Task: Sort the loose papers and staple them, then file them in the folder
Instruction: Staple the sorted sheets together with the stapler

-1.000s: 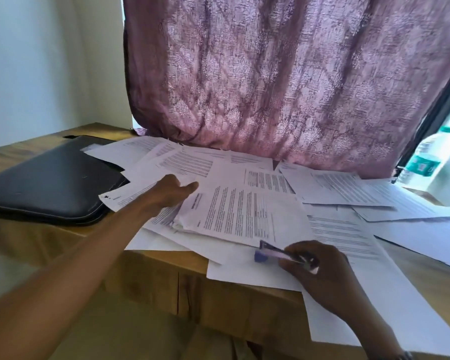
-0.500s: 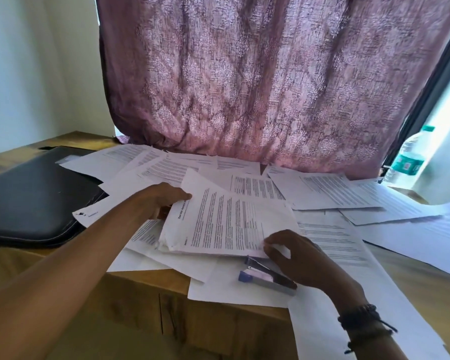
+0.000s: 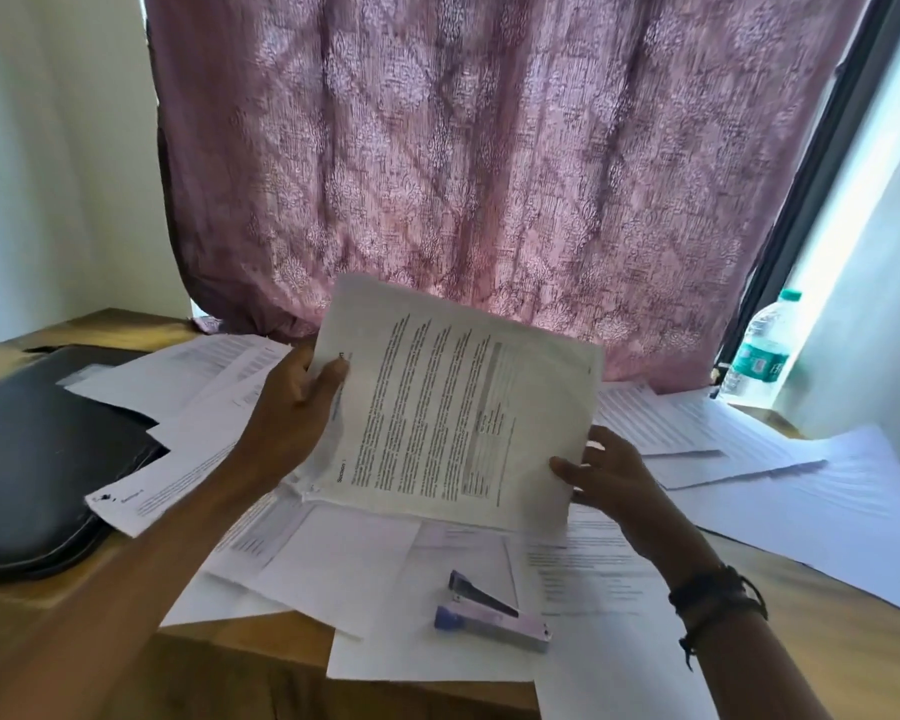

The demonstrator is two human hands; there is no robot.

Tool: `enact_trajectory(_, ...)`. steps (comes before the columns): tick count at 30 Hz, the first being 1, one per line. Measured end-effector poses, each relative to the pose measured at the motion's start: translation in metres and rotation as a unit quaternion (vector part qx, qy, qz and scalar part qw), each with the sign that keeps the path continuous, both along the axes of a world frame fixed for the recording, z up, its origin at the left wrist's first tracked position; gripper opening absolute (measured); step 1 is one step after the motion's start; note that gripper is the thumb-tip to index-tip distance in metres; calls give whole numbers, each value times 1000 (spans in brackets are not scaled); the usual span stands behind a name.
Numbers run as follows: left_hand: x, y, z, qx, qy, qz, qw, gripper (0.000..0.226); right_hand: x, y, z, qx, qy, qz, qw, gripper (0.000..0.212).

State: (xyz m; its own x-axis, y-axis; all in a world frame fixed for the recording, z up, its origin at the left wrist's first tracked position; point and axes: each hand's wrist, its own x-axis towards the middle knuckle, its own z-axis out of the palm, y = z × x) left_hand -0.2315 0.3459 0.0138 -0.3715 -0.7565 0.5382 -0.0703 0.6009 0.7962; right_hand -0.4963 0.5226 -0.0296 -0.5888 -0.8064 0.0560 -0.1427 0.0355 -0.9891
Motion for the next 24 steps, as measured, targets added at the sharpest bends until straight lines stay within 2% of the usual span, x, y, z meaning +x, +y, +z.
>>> enact_trajectory(3, -5, -7, -1, -32, 27, 7, 999, 10, 0, -2, 9, -80, 138, -66, 985, 29)
enact_trajectory(5, -7, -13, -11, -51, 27, 7, 998, 14, 6, -4, 13, -110, 229, -100, 962, 28)
enact_trajectory(8, -11, -13, -34, -45, 29, 9, 999, 17, 8, -5, 3, -120, 263, -133, 948, 28)
enact_trajectory(11, -12, -12, -67, 10, -2, -13, 1000, 26, 7, -3, -21, -67, 287, -118, 948, 36)
enact_trajectory(13, -10, -18, -90, 37, -71, -23, 997, 30, 8, -1, -34, 4, 284, -110, 953, 46)
enact_trajectory(15, -8, -21, -94, 38, -116, 16, 992, 27, 7, -2, -38, 24, 284, -126, 950, 46)
enact_trajectory(17, -2, -20, -81, 10, -88, 26, 996, 29, 5, -7, -29, 18, 260, -133, 956, 41)
enact_trajectory(19, 3, -20, -67, 21, -37, -31, 999, 48, -8, -10, -20, -9, 155, -108, 982, 38)
enact_trajectory(20, 5, -16, -56, 93, -13, -45, 995, 53, -18, -7, -16, -16, 109, -90, 990, 38)
enact_trajectory(22, 5, -21, -47, 294, 23, -47, 954, 35, -38, -2, -20, -15, 26, -36, 999, 51)
enact_trajectory(23, 5, -22, -44, 353, 14, -48, 934, 22, -48, 1, -24, 8, 29, -28, 999, 65)
enact_trajectory(24, 5, -23, -44, 373, -19, -49, 927, 13, -47, 3, -21, 33, 13, -23, 999, 72)
